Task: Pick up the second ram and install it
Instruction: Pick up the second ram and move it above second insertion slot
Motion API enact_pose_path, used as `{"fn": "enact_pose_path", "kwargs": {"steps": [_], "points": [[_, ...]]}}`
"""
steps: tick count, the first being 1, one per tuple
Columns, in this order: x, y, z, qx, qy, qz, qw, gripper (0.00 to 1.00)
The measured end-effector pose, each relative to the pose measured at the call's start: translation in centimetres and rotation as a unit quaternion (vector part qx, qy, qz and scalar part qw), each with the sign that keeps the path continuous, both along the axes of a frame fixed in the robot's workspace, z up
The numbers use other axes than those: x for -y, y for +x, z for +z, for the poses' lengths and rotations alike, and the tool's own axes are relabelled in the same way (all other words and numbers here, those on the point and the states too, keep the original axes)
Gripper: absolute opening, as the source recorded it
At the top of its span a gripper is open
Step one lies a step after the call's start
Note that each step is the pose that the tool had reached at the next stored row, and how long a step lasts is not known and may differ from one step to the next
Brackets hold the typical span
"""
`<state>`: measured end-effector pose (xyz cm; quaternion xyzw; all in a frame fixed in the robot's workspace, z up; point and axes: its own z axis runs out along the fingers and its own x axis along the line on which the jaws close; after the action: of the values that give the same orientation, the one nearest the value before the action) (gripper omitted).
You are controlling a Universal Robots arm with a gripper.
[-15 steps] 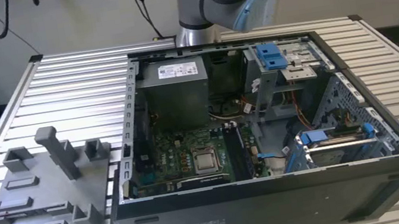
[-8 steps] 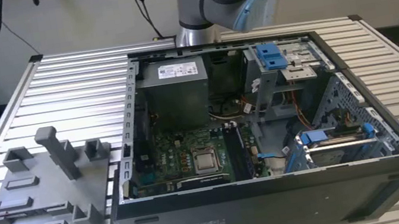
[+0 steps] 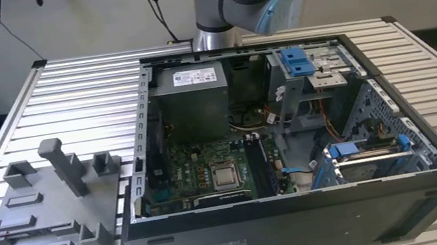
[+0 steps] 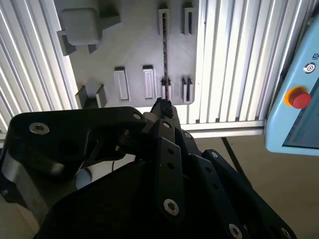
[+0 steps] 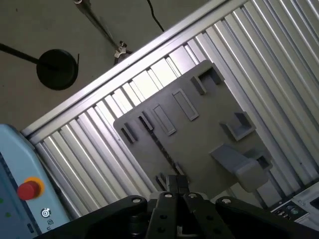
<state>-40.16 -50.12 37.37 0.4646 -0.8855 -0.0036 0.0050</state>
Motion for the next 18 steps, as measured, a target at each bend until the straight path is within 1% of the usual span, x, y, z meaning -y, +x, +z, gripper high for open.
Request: {"fn": "enact_pose_path", "kwargs": {"steps": [10, 12, 14, 16, 18], "points": [[0.0, 0.0, 0.0, 0.0, 0.0, 0.002, 1.0, 0.11], [0.0, 0.0, 0.0, 0.0, -0.0001, 0.011, 0.9999, 0.11], [0.0, 0.0, -0.01, 0.0001, -0.0006, 0.027, 0.9996, 0.11], [0.0, -0.01, -0.01, 0.0, -0.0013, 0.044, 0.999, 0.11], [0.0, -0.01, -0.02, 0.0, -0.0016, 0.063, 0.998, 0.11]]}}
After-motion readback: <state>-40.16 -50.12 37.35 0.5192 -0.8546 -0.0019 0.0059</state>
